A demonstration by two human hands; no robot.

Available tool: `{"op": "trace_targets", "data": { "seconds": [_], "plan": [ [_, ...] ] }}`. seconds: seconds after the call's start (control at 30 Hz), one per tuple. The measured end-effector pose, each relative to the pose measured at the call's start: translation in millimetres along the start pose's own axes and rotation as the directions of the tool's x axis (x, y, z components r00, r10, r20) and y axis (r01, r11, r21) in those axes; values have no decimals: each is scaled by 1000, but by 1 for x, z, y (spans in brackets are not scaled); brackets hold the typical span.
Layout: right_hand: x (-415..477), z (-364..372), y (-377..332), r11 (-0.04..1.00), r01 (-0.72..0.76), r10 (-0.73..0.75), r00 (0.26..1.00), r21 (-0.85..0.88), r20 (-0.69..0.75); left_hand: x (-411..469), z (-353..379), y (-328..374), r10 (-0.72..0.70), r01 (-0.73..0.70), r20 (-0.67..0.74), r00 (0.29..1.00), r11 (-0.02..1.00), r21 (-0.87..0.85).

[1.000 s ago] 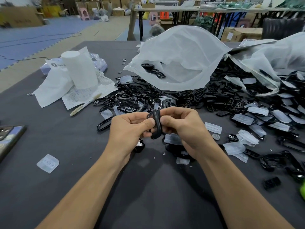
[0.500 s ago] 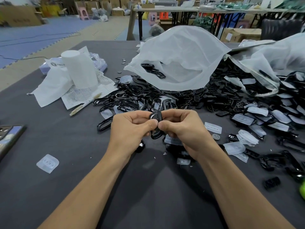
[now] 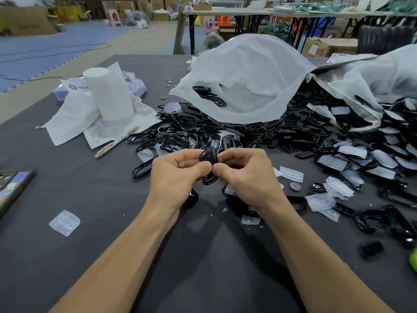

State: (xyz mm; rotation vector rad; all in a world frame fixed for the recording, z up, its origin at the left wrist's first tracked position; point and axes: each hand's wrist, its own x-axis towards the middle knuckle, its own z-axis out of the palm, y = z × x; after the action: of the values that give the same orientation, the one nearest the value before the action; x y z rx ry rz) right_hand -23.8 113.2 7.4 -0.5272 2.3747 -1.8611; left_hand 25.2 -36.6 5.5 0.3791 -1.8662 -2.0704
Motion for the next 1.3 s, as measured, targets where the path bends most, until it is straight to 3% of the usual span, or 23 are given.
{"op": "trace_targets", "data": {
  "seconds": [0.17, 0.47, 0.57, 0.63, 0.77, 0.83, 0.93, 1.0, 1.1, 1.17, 1.23, 1.3],
  "plan": [
    [1, -2, -5, 998, -8, 3, 996, 59, 85, 0, -1, 2, -136, 147, 67, 988, 973, -181],
    [-2, -3, -11, 994, -28, 16, 994, 109, 109, 2, -3, 1, -112, 135, 107, 988, 961, -241],
    [-4, 0, -6, 995, 57, -64, 994, -86, -83, 2, -2, -3, -20, 21, -73, 997, 1000, 10],
    [-6, 0, -4, 954, 129, -185, 964, -271, -192, 0, 1, -6, 57, -48, -73, 996, 993, 112],
    [-13, 9, -6, 849, 263, -358, 924, -459, -133, -7, 7, -3, -4, 3, 46, 999, 1000, 23],
    [-13, 12, -7, 846, 273, -345, 935, -459, -78, -6, 5, -1, -27, 27, 23, 999, 999, 31],
    [-9, 5, -10, 944, 184, -193, 981, -272, -5, -1, 1, 2, -136, 132, -41, 990, 988, -77],
    [-4, -7, -9, 949, 146, -167, 984, -280, -54, 1, 0, 3, -164, 158, -59, 985, 983, -94],
    [6, -35, -1, 903, 32, -179, 935, -428, -308, 5, 2, 2, -167, 160, -83, 982, 984, -79],
    [14, -52, 10, 859, -169, -60, 904, -483, -423, 5, 3, 1, -162, 156, -72, 984, 984, -81],
    [20, -59, 20, 798, -361, 131, 885, -483, -446, 5, 3, -1, -150, 145, -58, 987, 986, -81],
    [24, -54, 25, 769, -425, 235, 883, -477, -406, 4, 3, -2, -141, 137, -54, 989, 988, -78]
  ]
}}
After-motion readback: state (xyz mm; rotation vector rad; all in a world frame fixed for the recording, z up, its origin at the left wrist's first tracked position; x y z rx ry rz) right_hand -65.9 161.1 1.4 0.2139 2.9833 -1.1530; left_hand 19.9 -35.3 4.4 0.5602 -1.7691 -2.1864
